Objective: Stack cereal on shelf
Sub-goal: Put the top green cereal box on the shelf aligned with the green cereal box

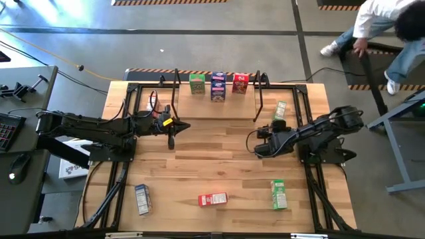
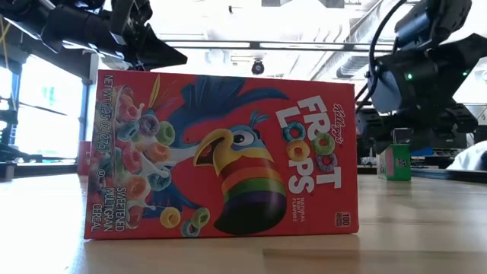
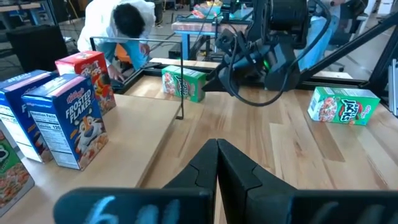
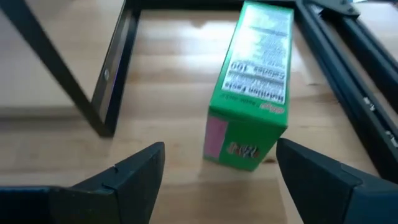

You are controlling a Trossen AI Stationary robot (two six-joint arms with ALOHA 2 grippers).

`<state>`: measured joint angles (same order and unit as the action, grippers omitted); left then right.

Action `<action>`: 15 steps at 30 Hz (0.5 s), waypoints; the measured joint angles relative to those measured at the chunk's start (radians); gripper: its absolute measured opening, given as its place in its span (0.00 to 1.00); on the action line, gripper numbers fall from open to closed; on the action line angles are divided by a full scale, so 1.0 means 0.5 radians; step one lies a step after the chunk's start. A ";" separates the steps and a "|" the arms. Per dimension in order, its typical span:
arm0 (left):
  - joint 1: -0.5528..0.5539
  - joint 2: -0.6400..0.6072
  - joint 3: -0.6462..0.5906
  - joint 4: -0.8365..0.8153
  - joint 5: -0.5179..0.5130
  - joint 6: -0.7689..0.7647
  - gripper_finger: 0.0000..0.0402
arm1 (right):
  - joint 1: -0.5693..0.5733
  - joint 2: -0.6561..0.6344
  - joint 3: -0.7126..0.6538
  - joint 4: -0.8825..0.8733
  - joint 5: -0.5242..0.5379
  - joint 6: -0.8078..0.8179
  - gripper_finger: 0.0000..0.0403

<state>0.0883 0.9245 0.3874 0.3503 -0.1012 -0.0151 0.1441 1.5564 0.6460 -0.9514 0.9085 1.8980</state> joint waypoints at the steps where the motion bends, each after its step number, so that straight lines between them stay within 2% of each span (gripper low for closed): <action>1: 0.000 0.000 0.000 0.000 0.001 0.000 0.00 | -0.005 0.015 0.000 -0.006 0.022 0.036 0.74; 15: 0.001 0.000 0.000 0.002 -0.026 0.001 0.00 | -0.211 0.165 0.002 0.016 0.092 0.168 0.74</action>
<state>0.0887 0.9245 0.3874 0.3511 -0.1143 -0.0147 0.0386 1.6386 0.6468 -0.9432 0.9544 1.9818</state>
